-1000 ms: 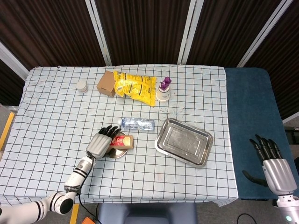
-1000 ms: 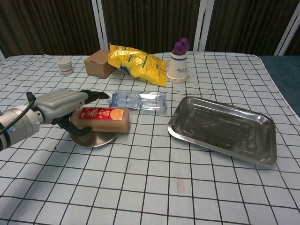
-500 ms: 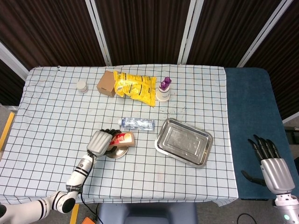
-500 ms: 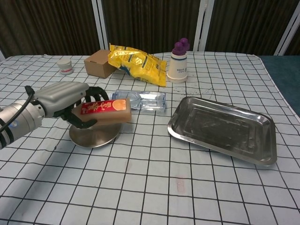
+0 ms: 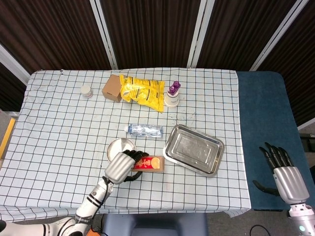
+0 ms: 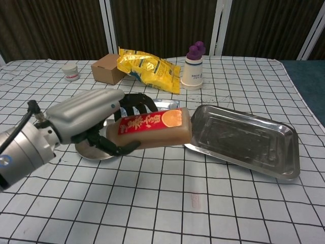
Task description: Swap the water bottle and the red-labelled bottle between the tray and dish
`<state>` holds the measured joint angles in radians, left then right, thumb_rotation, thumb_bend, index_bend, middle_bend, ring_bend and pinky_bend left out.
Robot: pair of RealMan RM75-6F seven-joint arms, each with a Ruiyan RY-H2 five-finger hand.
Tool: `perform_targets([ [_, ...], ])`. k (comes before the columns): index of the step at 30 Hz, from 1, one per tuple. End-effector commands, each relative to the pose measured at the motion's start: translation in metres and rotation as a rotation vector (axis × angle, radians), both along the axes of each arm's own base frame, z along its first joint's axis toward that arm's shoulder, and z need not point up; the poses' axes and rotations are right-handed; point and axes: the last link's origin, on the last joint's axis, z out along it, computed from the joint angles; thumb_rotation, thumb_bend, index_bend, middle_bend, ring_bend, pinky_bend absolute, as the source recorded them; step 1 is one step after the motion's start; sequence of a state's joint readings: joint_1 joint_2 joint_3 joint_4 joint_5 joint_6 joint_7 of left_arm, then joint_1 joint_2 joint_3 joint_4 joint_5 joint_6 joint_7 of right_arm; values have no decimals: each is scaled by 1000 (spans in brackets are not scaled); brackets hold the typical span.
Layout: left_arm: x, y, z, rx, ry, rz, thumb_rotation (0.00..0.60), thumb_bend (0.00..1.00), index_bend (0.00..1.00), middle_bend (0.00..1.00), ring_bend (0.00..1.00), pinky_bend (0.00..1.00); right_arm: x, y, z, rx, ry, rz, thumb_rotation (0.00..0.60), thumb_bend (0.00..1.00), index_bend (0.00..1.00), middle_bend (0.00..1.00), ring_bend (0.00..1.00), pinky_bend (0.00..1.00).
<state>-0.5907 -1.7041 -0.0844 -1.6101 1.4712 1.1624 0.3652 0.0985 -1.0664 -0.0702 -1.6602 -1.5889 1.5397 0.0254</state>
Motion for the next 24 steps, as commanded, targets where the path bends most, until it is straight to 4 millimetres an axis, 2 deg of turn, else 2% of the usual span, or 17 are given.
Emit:
perform_targets([
  [1, 11, -20, -29, -6, -4, -12, 600, 478, 600, 802, 728, 724, -1, 0, 3, 7, -12, 2, 600, 315, 0, 0, 0, 0],
  [6, 16, -31, -56, 0, 18, -20, 600, 470, 590, 789, 721, 722, -3, -2, 9, 13, -34, -6, 600, 315, 0, 0, 0, 0],
  [9, 7, -33, -69, 11, 80, -29, 600, 460, 541, 738, 679, 650, -4, -1, 13, 9, -47, -1, 600, 314, 0, 0, 0, 0],
  [11, 2, -35, -76, -7, 107, -23, 600, 450, 437, 626, 583, 556, -4, 0, 15, 3, -54, 1, 600, 314, 0, 0, 0, 0],
  [13, 0, -35, -78, -19, 120, -18, 600, 437, 291, 443, 417, 468, -5, 0, 15, 3, -54, 0, 600, 315, 0, 0, 0, 0],
  [18, 2, -37, -79, -27, 114, -11, 600, 422, 85, 195, 182, 399, -5, 0, 14, 16, -51, -4, 600, 315, 0, 0, 0, 0],
  [24, 8, -39, -69, -19, 92, -8, 600, 418, 22, 164, 151, 374, -3, 2, 13, 26, -45, 4, 600, 314, 0, 0, 0, 0],
])
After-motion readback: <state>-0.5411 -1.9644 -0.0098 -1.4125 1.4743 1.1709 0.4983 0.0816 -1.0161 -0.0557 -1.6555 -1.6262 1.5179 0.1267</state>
